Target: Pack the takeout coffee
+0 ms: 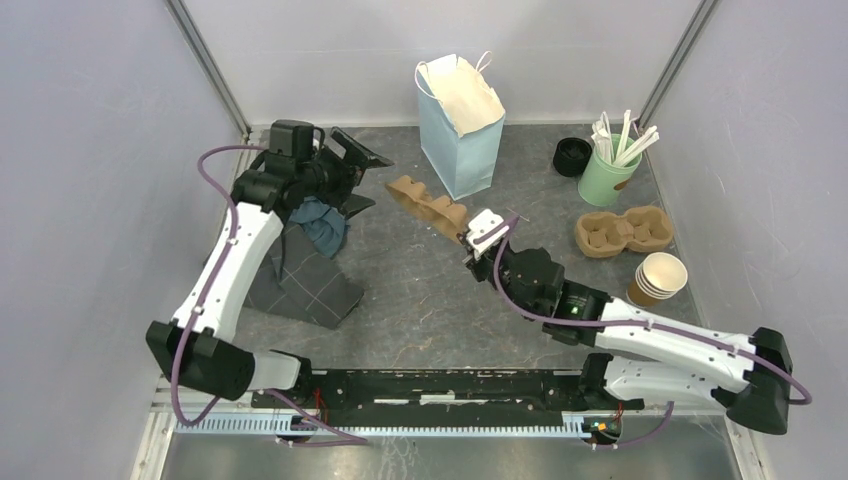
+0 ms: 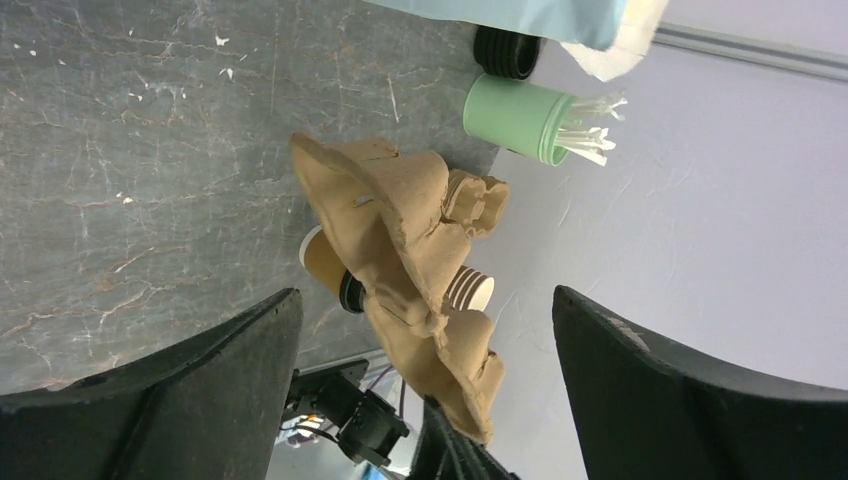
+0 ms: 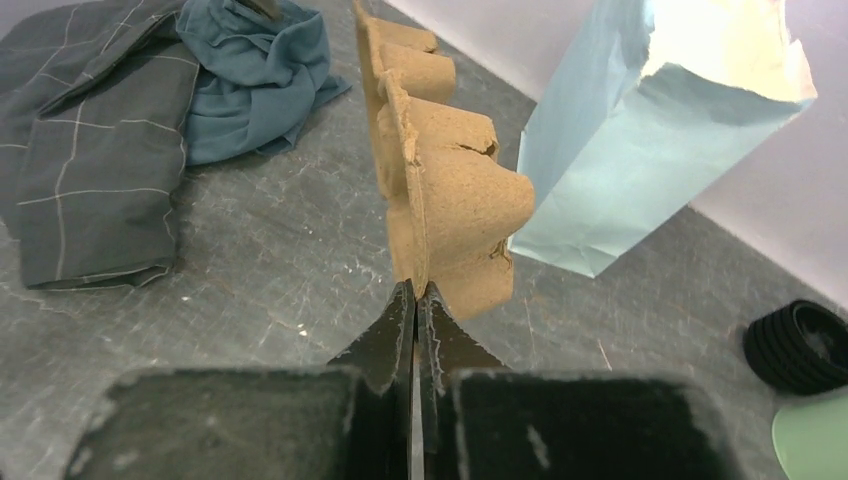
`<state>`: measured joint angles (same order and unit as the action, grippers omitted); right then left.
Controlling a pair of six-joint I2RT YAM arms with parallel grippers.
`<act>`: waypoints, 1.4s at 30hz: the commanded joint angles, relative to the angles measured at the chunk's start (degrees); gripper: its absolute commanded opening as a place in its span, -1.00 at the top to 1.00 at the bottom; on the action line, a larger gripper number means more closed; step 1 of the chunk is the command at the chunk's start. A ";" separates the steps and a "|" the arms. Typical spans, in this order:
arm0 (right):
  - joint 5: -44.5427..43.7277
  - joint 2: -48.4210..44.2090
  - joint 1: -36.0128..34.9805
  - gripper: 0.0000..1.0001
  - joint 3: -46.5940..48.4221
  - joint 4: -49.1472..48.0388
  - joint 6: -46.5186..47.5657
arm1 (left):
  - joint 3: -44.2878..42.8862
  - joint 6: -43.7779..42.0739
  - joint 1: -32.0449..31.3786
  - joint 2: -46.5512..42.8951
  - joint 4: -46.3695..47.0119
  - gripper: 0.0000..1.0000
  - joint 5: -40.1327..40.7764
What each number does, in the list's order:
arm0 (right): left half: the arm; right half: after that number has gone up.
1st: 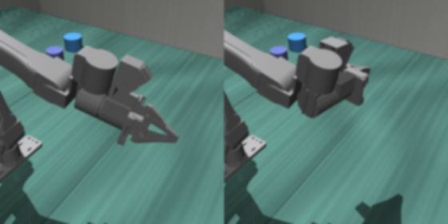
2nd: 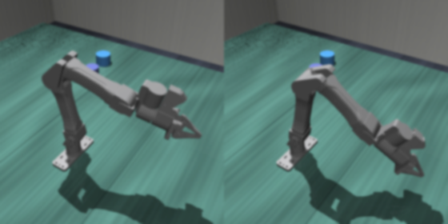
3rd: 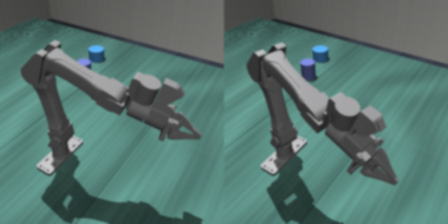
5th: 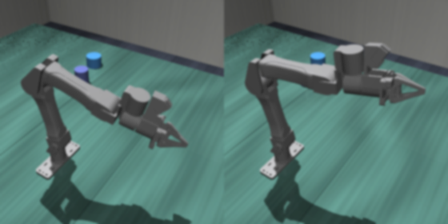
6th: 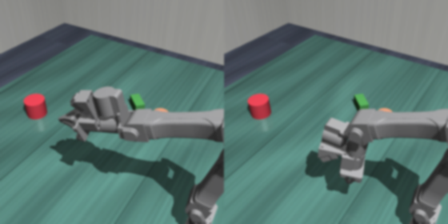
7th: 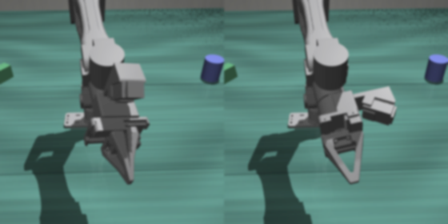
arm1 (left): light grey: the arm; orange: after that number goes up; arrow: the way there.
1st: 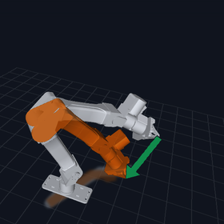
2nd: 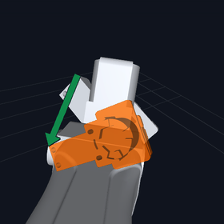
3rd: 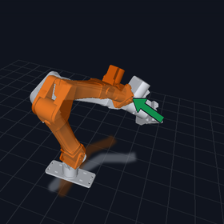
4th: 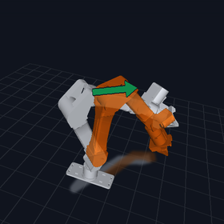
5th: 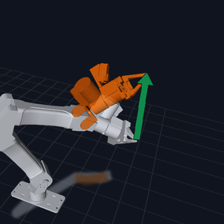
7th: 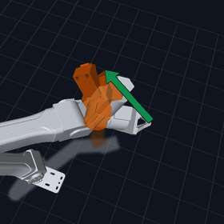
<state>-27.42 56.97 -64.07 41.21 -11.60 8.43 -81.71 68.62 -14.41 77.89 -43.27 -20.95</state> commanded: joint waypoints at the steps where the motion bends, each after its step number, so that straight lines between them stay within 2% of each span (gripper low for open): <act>1: -2.67 -3.15 0.08 1.00 9.58 18.53 -10.93 | 0.36 -4.43 0.35 -7.01 1.19 -0.99 2.45; 9: -19.39 -6.80 0.09 1.00 22.79 44.07 -16.01 | 1.02 -10.65 -0.35 -11.15 4.16 -0.99 -5.07; 12: -25.22 -7.57 0.07 1.00 28.91 52.41 -15.80 | 0.05 -12.64 -1.90 -10.54 4.12 -0.99 -4.40; 15: -30.52 -8.89 0.08 1.00 34.09 55.87 -13.24 | -2.78 -13.56 -5.82 -7.57 4.15 -0.98 -0.13; 19: -37.71 -8.45 0.09 1.00 40.04 56.90 -8.11 | -8.26 -14.54 -12.95 0.52 5.80 -0.83 7.66; 24: -43.40 -7.06 0.14 1.00 41.41 54.54 -3.33 | -19.96 -17.63 -17.92 13.09 7.11 -0.78 23.72; 27: -44.14 -7.72 0.11 1.00 38.40 50.52 -2.45 | -26.86 -21.21 -18.02 19.04 9.11 -0.80 29.74; 32: -43.75 -5.46 2.29 1.00 35.73 49.47 -3.42 | -37.05 -24.50 -16.66 28.50 13.01 -0.86 32.23; 35: -38.08 -4.34 8.97 1.00 35.40 49.06 -4.96 | -40.55 -20.40 -14.80 33.29 14.20 -0.84 33.60; 38: -30.14 -3.87 16.63 1.00 34.64 47.87 -5.56 | -42.22 -17.48 -13.05 37.33 16.71 -0.74 33.52; 42: -26.26 -2.22 19.65 1.00 36.90 50.92 -8.31 | -43.50 -17.40 -11.02 41.19 21.52 -0.61 31.09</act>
<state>-59.53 54.41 -46.41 75.59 39.31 3.22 -122.37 49.65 -27.38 115.50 -28.38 9.78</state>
